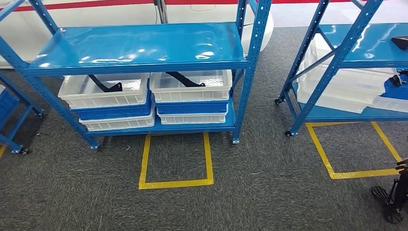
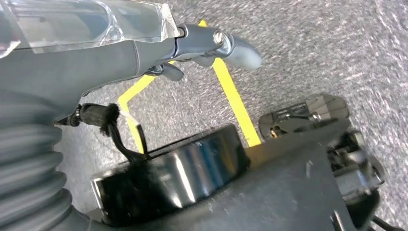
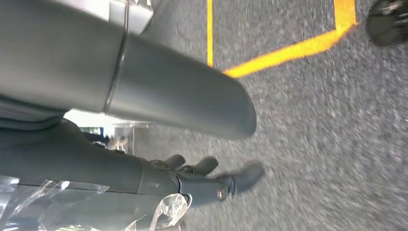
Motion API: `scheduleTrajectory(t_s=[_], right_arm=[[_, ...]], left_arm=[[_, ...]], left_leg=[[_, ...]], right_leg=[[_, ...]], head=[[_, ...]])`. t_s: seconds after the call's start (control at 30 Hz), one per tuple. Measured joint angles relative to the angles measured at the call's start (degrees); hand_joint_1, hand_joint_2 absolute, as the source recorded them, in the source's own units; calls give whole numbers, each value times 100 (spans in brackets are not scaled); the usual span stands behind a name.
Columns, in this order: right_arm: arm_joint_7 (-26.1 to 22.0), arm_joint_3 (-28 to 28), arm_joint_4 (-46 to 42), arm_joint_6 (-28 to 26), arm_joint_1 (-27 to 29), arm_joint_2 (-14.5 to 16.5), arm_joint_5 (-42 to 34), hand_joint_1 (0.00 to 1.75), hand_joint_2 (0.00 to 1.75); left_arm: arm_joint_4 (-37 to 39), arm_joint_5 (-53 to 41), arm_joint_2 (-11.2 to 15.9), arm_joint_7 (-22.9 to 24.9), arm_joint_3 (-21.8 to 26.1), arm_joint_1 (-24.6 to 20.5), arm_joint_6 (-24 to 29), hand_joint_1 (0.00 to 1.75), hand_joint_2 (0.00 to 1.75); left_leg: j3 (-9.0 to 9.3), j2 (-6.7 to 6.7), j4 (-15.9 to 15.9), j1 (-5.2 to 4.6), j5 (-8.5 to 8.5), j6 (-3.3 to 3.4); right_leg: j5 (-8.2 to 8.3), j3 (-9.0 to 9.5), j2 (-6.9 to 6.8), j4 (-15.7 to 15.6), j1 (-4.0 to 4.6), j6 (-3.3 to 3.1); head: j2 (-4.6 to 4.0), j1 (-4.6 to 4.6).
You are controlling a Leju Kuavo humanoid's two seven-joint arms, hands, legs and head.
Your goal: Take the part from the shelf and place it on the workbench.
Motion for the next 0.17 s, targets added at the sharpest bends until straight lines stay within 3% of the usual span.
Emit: scheduleTrajectory(t_s=[0.03, 0.07, 0.1, 0.17], right_arm=[[46, 2, 0, -20, -2, 3, -7, 0, 175], [76, 4, 0, -32, 0, 4, -15, 0, 175], [90, 5, 0, -41, 3, 2, -22, 0, 175], [100, 7, 0, -51, 8, -5, -29, 0, 175]], left_arm=[[0, 1, 0, 0, 2, -6, -2, 0, 175], [0, 2, -1, 2, 3, -17, -4, 0, 175], [0, 3, -1, 2, 4, -26, -4, 0, 175], [0, 6, -3, 4, 5, -40, -6, 0, 175]], left_leg=[[-5, 49, 2, -3, 0, 0], [-7, 86, 4, 0, -1, -2], [-2, 114, 7, 9, -3, -9], [8, 136, 20, 35, -11, -34]], right_leg=[[-135, -140, -40, 334, -10, 24], [-159, -187, -59, 483, -24, 45], [-71, -110, -70, 391, -38, 64], [201, 188, -89, -116, -67, 100]], head=[[0, 1], [0, -1], [0, -1], [0, -2]])
